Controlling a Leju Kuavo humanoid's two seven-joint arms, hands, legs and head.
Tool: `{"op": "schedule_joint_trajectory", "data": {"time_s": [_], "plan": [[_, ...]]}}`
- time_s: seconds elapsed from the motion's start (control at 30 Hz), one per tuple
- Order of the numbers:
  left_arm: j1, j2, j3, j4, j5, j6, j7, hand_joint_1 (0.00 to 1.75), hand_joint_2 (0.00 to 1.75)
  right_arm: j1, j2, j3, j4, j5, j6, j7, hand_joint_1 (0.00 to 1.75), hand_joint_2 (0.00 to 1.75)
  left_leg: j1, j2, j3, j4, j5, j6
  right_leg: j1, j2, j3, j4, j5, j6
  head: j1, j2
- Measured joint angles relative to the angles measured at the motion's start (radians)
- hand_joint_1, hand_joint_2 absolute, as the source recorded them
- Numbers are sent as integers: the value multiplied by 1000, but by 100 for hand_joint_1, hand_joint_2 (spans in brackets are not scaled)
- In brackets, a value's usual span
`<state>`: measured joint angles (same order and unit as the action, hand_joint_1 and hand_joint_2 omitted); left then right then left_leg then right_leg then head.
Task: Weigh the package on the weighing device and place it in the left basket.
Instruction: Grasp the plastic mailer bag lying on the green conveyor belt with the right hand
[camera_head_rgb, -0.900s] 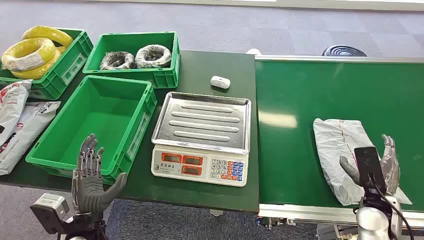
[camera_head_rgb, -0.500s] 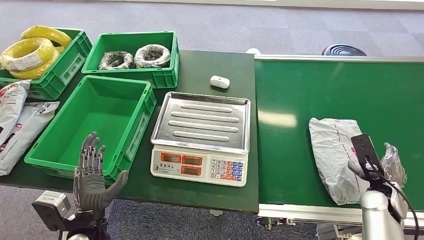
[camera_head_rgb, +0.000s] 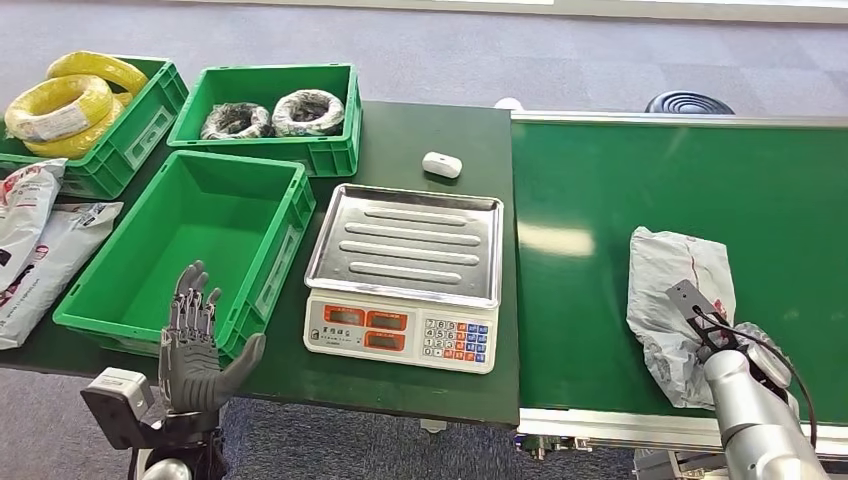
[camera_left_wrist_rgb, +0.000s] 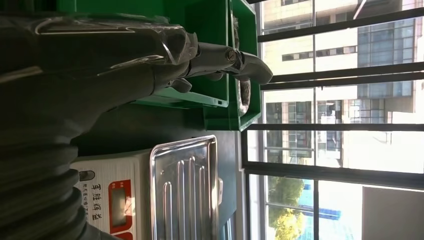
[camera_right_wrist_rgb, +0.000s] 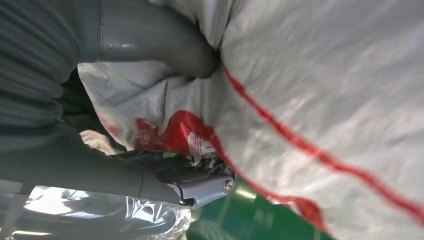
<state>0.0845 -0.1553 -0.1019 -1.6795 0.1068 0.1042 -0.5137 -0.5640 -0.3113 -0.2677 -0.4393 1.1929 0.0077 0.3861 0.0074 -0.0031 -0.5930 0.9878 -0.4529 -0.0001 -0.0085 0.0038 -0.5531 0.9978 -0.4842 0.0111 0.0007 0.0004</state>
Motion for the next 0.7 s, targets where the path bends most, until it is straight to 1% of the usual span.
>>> {"op": "schedule_joint_trajectory", "data": {"time_s": [0.1,0.23,0.37,0.43,0.5,0.57,0.63,0.7], "plan": [[-1,-3,1,5,-2,-1,2,0,175,-11,0,-1,17,-12,4,-40,173,175,0,-1,1,0,0,0,0,-1,3,-1,0,0,0,0],[7,-4,3,6,-2,-1,1,0,175,-13,10,-25,18,-103,-40,-206,174,175,0,0,2,0,0,0,0,1,4,-1,1,0,0,0],[16,-4,6,3,-2,1,-1,0,175,-19,29,-46,11,-162,-77,-295,175,175,0,-1,1,0,0,0,0,1,4,0,1,0,0,0],[20,-4,8,0,-1,4,-6,0,175,-21,46,-52,-13,-201,-125,-374,175,175,0,-1,0,0,0,0,1,0,3,1,1,0,0,0],[20,-4,11,-5,2,10,-14,0,175,-22,74,-53,-71,-254,-191,-473,175,175,0,-1,-1,0,0,0,1,0,1,1,1,0,0,0],[20,-3,14,-11,4,18,-26,0,175,-16,112,-46,-175,-322,-248,-548,175,175,0,-1,-2,0,1,0,1,0,0,1,1,0,-1,0],[17,-3,18,-16,5,22,-39,0,175,-1,152,-17,-309,-392,-285,-590,175,175,0,-2,-2,0,1,0,1,-1,-1,1,1,-1,-1,0],[9,-2,22,-19,4,20,-51,0,175,15,187,36,-441,-432,-319,-612,175,175,1,-2,-3,0,1,-1,1,-1,-2,2,1,-1,-1,0]]}}
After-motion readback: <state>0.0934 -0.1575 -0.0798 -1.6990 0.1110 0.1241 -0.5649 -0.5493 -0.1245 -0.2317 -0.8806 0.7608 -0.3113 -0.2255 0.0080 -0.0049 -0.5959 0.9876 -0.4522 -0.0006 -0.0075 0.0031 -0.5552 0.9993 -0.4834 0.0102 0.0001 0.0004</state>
